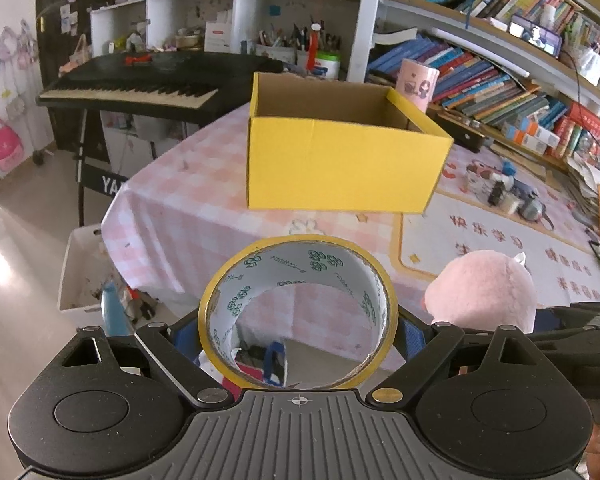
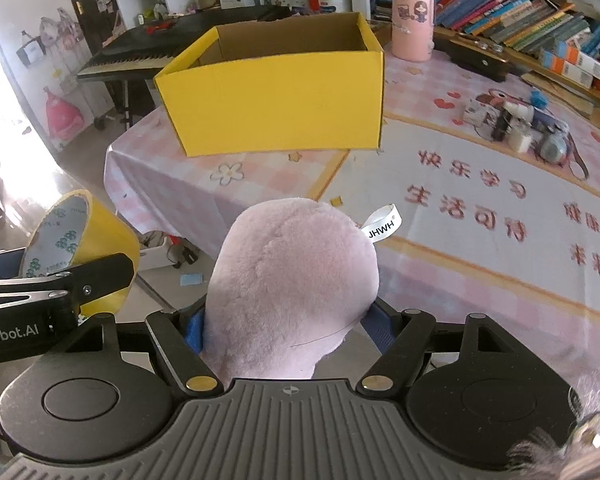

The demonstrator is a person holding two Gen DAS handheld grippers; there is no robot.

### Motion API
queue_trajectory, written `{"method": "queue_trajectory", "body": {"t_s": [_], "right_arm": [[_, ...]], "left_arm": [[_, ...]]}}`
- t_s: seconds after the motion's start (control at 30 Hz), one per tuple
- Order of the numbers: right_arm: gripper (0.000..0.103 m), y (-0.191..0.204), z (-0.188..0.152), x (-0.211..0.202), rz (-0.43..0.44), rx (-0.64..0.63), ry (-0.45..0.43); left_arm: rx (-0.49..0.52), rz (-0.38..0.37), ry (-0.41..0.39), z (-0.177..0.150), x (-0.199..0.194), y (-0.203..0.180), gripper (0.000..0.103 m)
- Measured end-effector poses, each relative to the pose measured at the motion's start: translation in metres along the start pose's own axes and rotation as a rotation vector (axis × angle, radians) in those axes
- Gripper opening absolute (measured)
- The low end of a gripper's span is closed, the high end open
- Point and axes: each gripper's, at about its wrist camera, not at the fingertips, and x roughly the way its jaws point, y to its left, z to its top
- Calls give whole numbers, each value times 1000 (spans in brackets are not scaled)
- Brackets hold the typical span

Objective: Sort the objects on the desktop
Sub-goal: 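Carry the tape roll and pig toward the yellow box with both tools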

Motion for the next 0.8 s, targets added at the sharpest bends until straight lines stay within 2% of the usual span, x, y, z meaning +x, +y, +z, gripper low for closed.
{"method": "queue_trajectory", "body": {"t_s": [0.13,0.33,0.8], "right_arm": [[73,-7,20,10,10,-17,-8],[73,-19,53,19,16,-46,-64],[73,-42,159,27,84,-110,-273]], "left_arm": [[-11,11,-13,14,12,-1,92],[-8,33,-56,43,28,-9,92],[-6,105,-215,126,48,-27,92]]}}
